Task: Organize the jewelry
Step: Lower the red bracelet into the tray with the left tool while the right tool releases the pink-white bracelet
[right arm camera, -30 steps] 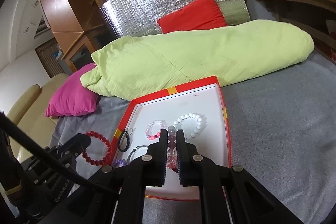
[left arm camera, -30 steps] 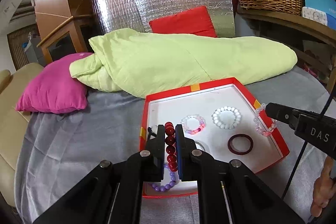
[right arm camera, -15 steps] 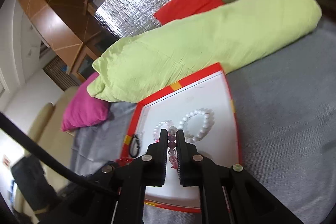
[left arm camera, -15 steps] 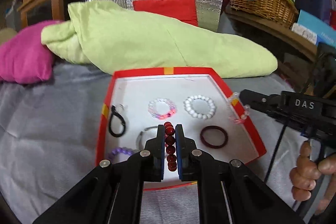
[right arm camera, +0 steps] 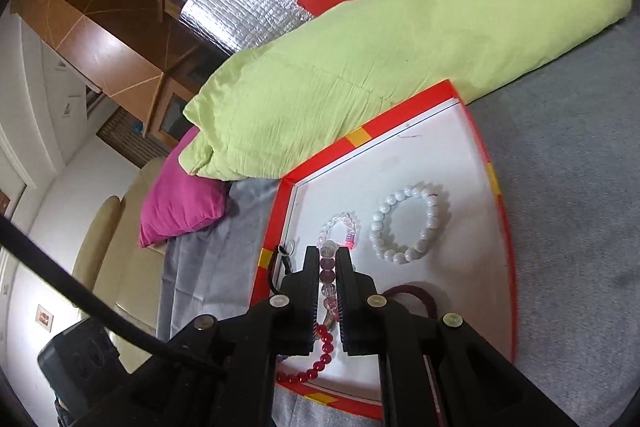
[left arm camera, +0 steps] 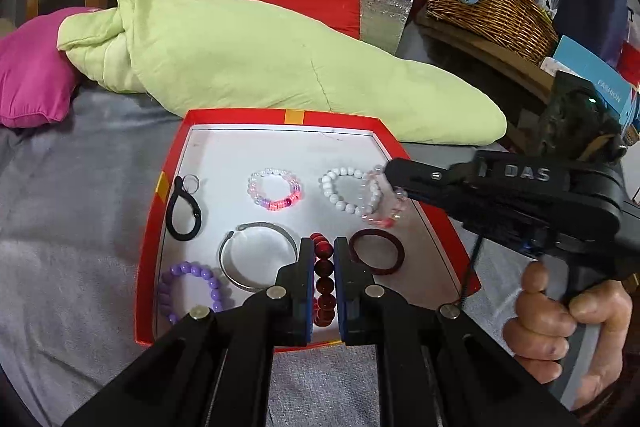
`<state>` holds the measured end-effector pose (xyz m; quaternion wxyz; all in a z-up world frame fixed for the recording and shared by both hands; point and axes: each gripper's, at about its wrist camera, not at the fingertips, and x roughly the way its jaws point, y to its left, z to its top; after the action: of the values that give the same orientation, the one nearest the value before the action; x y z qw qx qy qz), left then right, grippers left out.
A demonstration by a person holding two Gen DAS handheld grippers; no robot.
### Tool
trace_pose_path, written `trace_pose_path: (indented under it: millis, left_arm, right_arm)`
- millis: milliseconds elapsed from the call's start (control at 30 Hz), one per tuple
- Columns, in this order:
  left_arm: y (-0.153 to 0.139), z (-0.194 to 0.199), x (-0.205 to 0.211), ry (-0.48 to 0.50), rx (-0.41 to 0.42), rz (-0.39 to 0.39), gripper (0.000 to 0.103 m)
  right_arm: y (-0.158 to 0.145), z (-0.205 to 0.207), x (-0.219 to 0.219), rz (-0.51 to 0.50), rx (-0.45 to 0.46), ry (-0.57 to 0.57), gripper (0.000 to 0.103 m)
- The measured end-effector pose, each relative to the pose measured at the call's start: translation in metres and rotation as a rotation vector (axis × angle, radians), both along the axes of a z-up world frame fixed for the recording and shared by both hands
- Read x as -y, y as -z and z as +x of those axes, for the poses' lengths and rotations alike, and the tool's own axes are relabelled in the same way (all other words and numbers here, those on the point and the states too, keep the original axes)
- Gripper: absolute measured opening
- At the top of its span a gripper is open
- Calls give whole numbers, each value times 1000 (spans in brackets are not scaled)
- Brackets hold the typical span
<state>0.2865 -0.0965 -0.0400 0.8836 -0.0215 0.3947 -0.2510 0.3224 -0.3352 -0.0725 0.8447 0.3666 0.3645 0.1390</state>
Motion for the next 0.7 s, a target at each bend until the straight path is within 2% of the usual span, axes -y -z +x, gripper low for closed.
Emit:
trace_pose_path:
  millis: [300,600,700]
  left_arm:
    - [10,0,5,39,-43,2,10]
    - [21,2,2,33,-77,29,10]
    - [23,3,1,24,-82,38,10]
  right_arm:
    - [19,27,-21,-22,-54,-42,9]
    - [30,39,-28,-58,-85,-51,9]
    - [31,39,-26,-69,-91,-38,12]
